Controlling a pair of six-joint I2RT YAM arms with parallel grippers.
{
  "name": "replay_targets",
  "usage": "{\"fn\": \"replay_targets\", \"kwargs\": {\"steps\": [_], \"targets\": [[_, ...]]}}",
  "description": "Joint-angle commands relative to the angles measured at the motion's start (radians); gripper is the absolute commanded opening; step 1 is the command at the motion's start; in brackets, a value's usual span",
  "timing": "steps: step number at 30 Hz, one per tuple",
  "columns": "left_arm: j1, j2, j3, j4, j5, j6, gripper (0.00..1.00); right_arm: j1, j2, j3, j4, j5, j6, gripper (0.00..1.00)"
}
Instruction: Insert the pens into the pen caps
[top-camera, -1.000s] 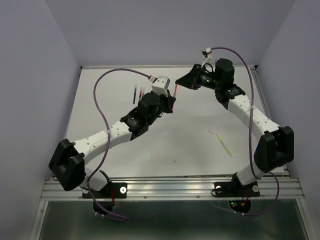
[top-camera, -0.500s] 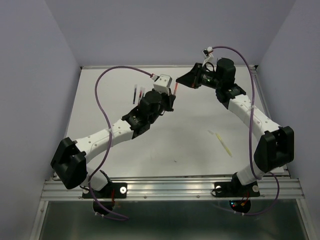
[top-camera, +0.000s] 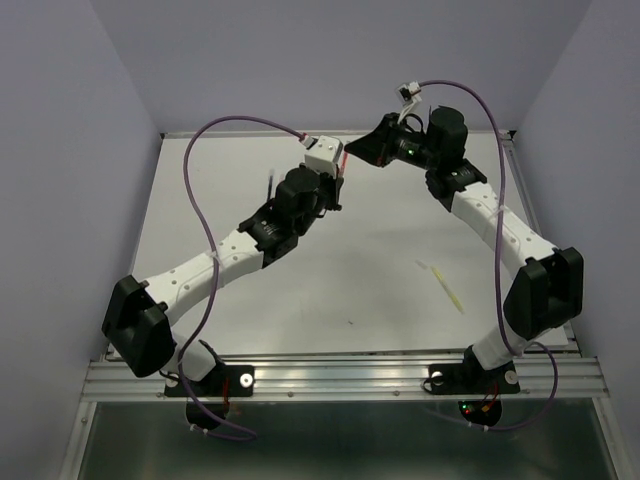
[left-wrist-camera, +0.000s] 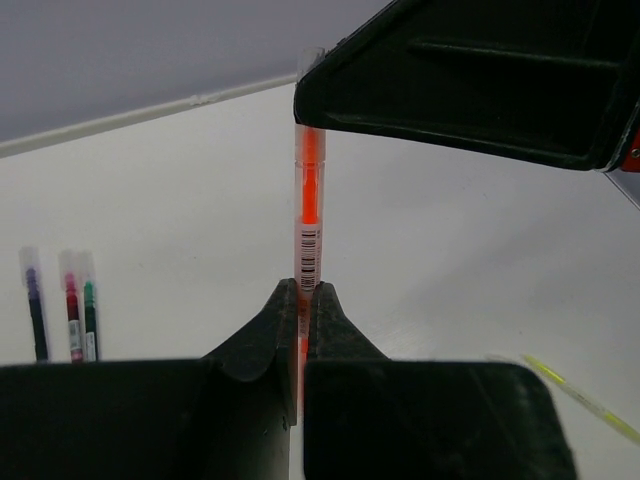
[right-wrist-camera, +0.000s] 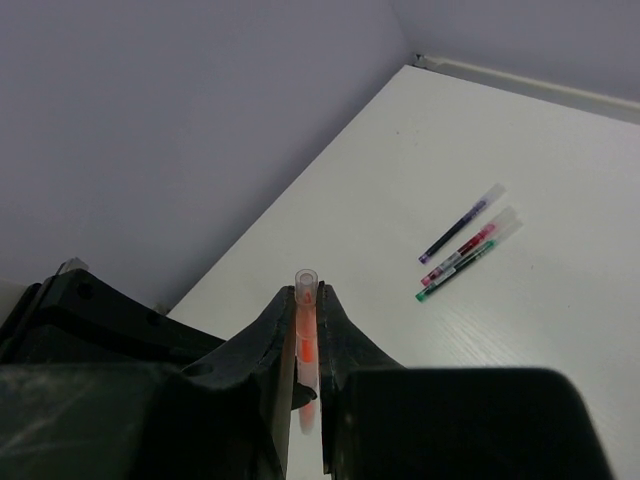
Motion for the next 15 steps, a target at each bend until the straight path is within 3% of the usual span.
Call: {"fn": "replay_targets", "kwargs": {"steps": [1,9,15], "targets": [[0.042,-0.036,0.142,0.254,-0.074,0.051,0.00,0.065,0.037,0.000,-0.133,-0.108,-0.034,0.01],[0.069,-0.058,0.129,0.257,-0.026,0.062,0.00,0.083,0.048,0.026,-0.189,-0.063,-0.048,0.06],[0.066,-0.062,0.026,0.232,0.175,0.117,0.00,0.083,0.031,0.057,-0.191,0.076,-0.032,0.15]]}}
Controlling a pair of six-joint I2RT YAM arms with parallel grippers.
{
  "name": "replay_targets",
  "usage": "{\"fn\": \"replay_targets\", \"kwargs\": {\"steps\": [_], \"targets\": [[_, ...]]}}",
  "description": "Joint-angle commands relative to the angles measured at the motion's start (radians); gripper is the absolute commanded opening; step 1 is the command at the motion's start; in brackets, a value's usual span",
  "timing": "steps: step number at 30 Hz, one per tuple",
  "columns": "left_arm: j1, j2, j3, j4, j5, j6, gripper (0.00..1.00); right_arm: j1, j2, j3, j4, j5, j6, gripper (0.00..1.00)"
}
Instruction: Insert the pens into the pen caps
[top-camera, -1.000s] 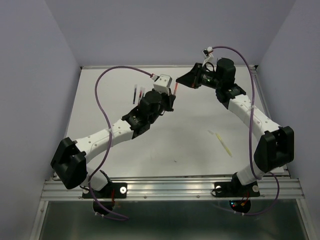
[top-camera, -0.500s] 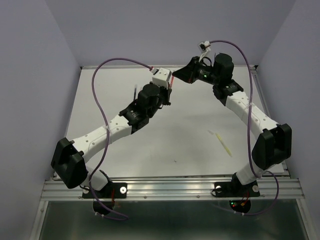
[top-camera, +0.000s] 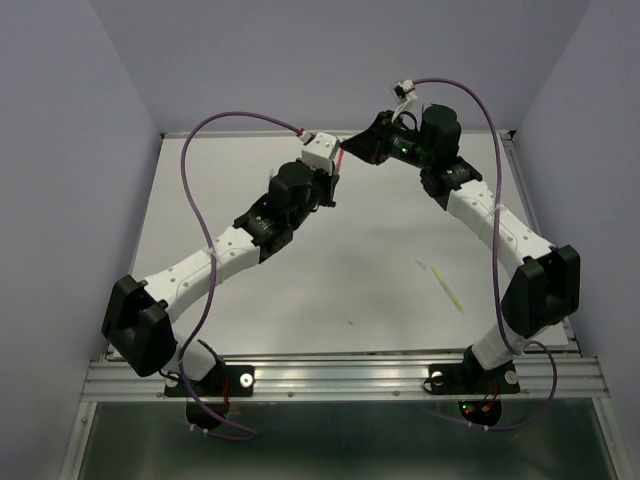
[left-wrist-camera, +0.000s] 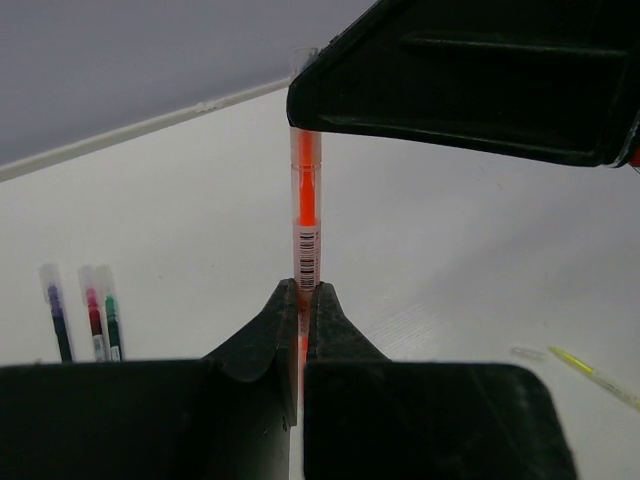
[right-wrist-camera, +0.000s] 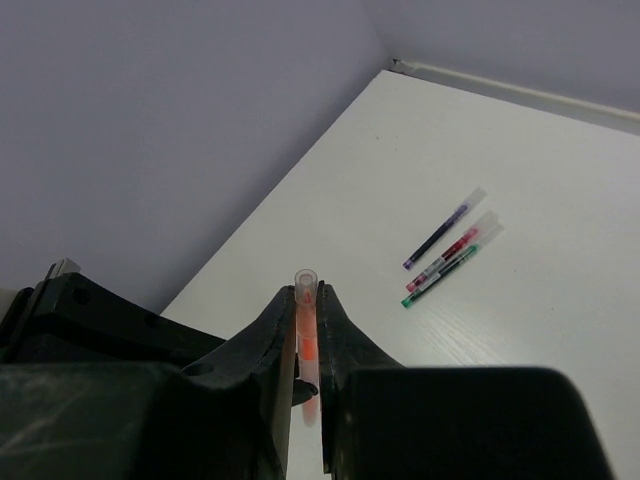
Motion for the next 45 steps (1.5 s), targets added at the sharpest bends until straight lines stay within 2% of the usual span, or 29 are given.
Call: {"fn": "replay_targets", "kwargs": {"steps": [1,7,11,12,21,24,29,35,38,43,45], "targets": [[0.011,-0.076,-0.026,0.254,0.113,0.056,0.00,0.048,0.006,0.027,-0.173,0.013,0.001,0.16],[0.003,-0.077,-0.076,0.201,0.149,0.055,0.00,0.048,0.028,0.095,-0.176,0.110,0.007,0.30],[0.000,-0.064,-0.089,0.185,0.163,0.036,0.00,0.039,0.048,0.136,-0.178,0.117,0.013,0.51],[0.002,-0.059,-0.089,0.179,0.163,0.029,0.00,0.039,0.054,0.149,-0.179,0.128,0.016,0.59],[0.000,0.038,-0.044,0.081,0.109,-0.049,0.00,0.008,0.060,0.238,-0.182,0.192,0.021,1.00],[0.000,0.050,-0.050,0.061,0.066,-0.092,0.00,-0.015,0.048,0.256,-0.184,0.231,0.015,1.00],[0.014,0.143,0.043,-0.110,-0.124,-0.163,0.00,-0.078,-0.003,0.200,-0.187,0.379,0.013,1.00],[0.072,0.283,0.129,-0.209,-0.107,-0.203,0.00,-0.125,-0.057,0.074,-0.186,0.450,-0.008,1.00],[0.117,0.366,0.219,-0.267,-0.090,-0.203,0.00,-0.154,-0.077,0.017,-0.195,0.461,-0.010,1.00],[0.179,0.467,0.327,-0.342,-0.098,-0.157,0.00,-0.194,-0.100,-0.029,-0.202,0.447,-0.020,1.00],[0.201,0.493,0.348,-0.353,-0.060,-0.114,0.00,-0.204,-0.109,-0.037,-0.204,0.458,-0.026,1.00]]}}
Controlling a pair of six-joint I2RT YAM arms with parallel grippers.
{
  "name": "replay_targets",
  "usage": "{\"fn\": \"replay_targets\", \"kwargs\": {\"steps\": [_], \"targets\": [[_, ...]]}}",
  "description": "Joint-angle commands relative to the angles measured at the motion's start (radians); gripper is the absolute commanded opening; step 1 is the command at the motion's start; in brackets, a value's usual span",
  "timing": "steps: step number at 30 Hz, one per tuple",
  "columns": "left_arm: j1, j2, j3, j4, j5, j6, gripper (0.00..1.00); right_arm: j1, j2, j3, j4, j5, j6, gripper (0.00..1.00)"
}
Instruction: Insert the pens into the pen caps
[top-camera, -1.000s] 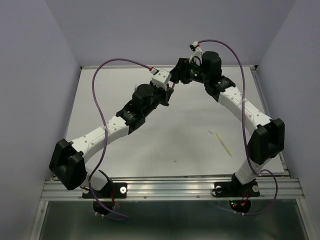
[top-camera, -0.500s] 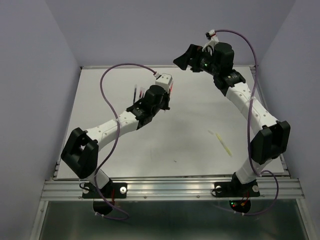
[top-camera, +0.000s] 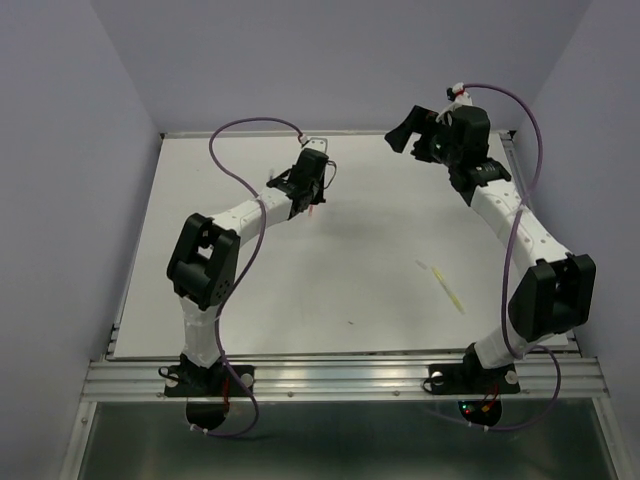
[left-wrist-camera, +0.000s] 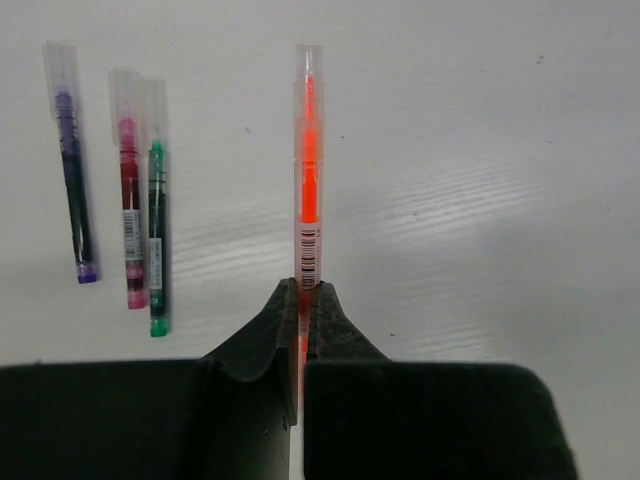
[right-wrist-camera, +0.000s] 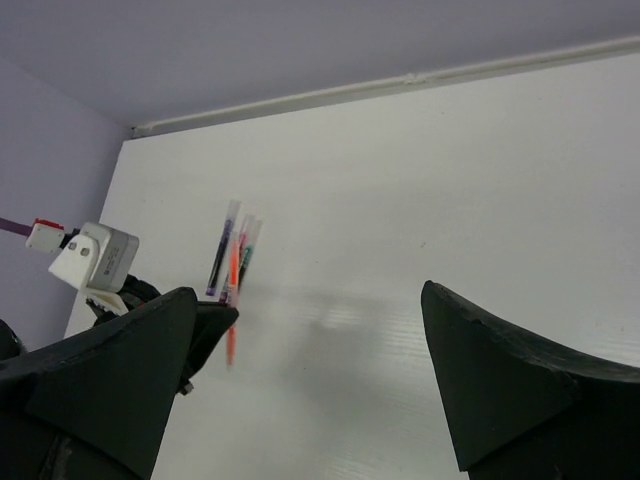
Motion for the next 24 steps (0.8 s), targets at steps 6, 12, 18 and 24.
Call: {"fn": "replay_targets", "kwargs": {"steps": [6,12,18,24], "targets": [[0.106,0.072,0.107,-0.103,0.032,0.111,0.01,-0.044,-0.065,-0.033,0.008,0.033,-0.040,1.00],[0.112,0.144,0.142,-0.141,-0.017,0.149,0.05,-0.053,-0.047,-0.036,0.005,0.008,-0.041,1.00],[0.137,0.179,0.163,-0.155,-0.017,0.125,0.17,-0.054,-0.030,-0.036,-0.001,-0.002,-0.035,1.00],[0.150,0.212,0.185,-0.175,-0.025,0.102,0.23,-0.054,-0.027,-0.042,-0.009,-0.011,-0.029,1.00]]}}
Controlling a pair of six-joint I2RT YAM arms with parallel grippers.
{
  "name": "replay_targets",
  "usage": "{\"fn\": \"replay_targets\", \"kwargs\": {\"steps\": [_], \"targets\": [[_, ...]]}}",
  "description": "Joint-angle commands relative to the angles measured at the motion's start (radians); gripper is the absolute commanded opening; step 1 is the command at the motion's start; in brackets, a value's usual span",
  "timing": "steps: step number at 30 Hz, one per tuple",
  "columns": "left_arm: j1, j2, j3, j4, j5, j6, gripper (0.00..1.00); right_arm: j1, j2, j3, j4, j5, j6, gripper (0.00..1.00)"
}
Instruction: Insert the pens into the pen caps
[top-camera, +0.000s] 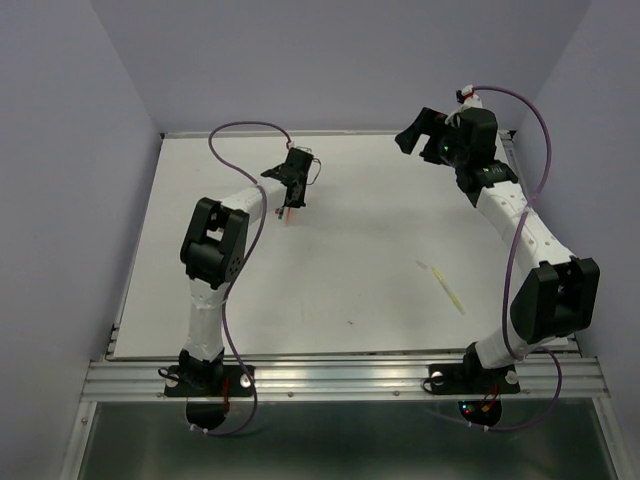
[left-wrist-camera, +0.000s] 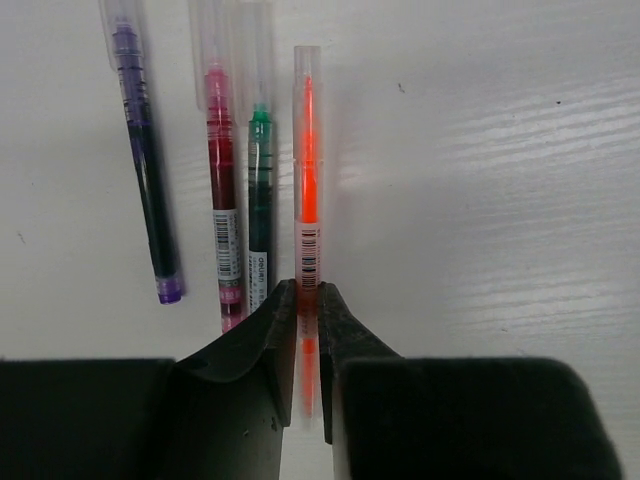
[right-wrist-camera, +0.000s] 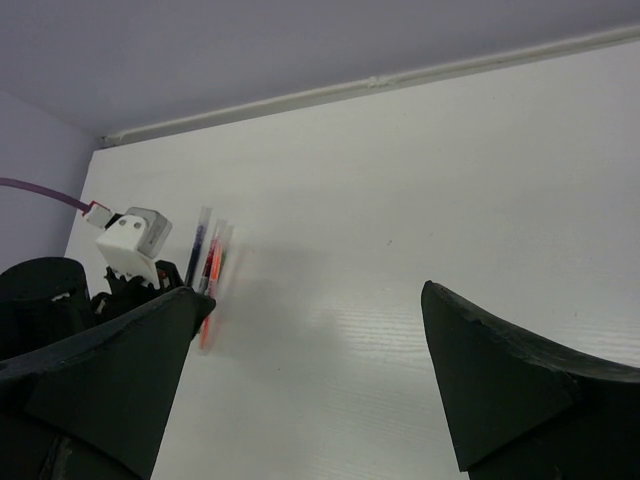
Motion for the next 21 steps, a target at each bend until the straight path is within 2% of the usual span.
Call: {"fn": "replay_targets", "kwargs": {"steps": [1,4,6,9,13,17,21], "targets": [[0.016,0.003,0.053,-0.009,-0.021,-0.019,0.25,-0.007,-0.006,-0.009,0.011,-0.022,-0.002,1.00],[0.015,-0.008,0.041,-0.005,-0.018,-0.022,0.30,-0.007,-0.006,-0.009,0.008,-0.043,0.004,1.00],[0.016,-0.019,0.040,-0.009,-0.026,-0.027,0.44,-0.007,-0.006,-0.010,0.003,-0.046,0.009,1.00],[0.016,-0.031,0.023,-0.006,-0.044,-0.024,0.51,-0.007,-0.009,-0.015,-0.002,-0.056,0.018,1.00],[0.015,-0.042,0.014,-0.008,-0.033,-0.025,0.51,-0.007,-0.016,-0.024,-0.006,-0.072,0.032,1.00],[0.013,-0.126,-0.026,0.026,0.034,-0.045,0.50,-0.007,-0.039,-0.049,-0.028,-0.065,0.009,1.00],[-0.011,-0.240,-0.084,0.074,0.143,-0.076,0.51,-0.007,-0.055,-0.061,-0.187,0.085,-0.025,1.00]]}}
